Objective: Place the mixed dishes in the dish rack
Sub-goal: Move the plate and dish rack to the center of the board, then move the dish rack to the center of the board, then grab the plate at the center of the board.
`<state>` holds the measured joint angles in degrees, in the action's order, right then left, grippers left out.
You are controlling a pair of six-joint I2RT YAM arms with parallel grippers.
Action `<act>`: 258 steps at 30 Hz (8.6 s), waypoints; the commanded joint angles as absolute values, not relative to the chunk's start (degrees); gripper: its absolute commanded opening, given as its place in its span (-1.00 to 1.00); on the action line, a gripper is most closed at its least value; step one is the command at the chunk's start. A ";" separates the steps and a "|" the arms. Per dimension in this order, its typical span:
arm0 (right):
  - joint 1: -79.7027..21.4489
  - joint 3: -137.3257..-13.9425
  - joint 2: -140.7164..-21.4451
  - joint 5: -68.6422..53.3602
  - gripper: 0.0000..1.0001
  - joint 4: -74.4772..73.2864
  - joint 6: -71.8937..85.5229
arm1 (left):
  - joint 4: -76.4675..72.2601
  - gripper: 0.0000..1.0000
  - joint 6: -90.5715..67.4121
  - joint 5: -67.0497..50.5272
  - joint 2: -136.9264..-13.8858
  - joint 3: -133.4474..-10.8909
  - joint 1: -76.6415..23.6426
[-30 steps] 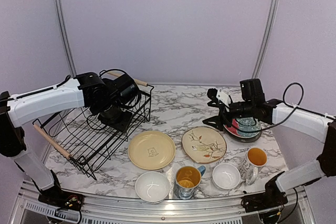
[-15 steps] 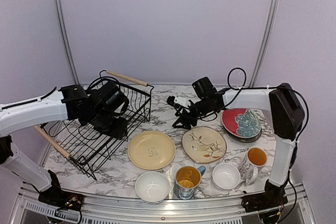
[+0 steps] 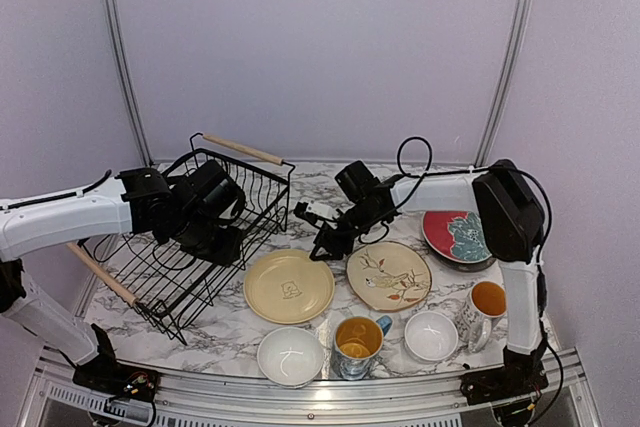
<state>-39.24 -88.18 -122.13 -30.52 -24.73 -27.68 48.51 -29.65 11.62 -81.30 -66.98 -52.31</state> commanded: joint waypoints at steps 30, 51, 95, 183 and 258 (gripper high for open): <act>-20.31 -91.96 -124.50 -20.03 -0.84 -23.33 -18.56 | 28.32 -1.00 -34.42 5.70 -111.27 -94.92 -49.23; -12.69 -91.26 -122.37 -4.93 -0.83 -13.79 -17.57 | 12.72 -1.00 -51.06 -3.73 -120.66 -101.94 -51.90; -26.02 -67.36 -96.06 -14.77 -0.32 -9.87 -22.85 | 26.95 0.23 -32.50 8.85 -82.26 -59.35 -26.01; 20.83 -62.72 -88.47 -23.07 -0.16 -28.48 -23.12 | 12.29 0.11 -24.48 7.80 -97.61 -86.42 -64.20; 24.70 -69.97 -105.26 -49.43 -1.00 -39.08 -13.57 | 14.30 0.21 -14.70 5.82 -107.00 -96.63 -69.07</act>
